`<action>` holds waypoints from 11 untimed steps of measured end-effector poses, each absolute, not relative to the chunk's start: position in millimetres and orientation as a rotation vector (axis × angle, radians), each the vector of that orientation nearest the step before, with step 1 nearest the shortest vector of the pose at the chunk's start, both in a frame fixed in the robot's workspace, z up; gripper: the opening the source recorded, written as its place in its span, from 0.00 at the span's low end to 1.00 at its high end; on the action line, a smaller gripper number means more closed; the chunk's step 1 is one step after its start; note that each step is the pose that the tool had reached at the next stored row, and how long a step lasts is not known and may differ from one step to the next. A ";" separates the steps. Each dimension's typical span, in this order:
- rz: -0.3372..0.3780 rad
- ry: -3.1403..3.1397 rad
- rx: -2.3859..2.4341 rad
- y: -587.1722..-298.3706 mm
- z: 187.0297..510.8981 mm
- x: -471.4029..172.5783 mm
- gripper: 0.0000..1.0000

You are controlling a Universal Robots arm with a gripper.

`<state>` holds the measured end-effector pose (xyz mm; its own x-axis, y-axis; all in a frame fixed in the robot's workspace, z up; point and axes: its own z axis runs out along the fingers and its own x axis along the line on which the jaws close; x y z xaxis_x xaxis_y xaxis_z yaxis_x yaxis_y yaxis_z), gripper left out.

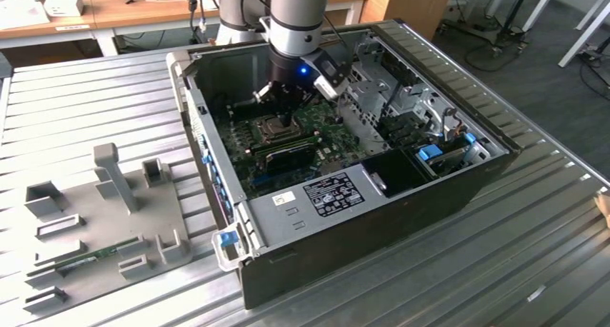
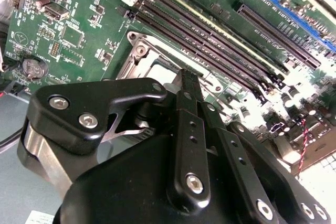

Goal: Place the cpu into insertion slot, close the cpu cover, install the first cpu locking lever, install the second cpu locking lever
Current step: 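Install the second cpu locking lever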

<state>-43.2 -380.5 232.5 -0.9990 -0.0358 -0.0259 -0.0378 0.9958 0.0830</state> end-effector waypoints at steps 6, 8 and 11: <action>0.128 3.114 -0.058 -381.7 232.5 -43.3 0.10; 0.128 3.114 -0.058 -381.7 232.5 -43.9 0.10; 0.127 3.113 -0.058 -381.7 232.3 -46.1 0.10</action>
<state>-46.1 -381.7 232.3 -0.9990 -0.0359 -0.0265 -0.0380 0.9960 0.0813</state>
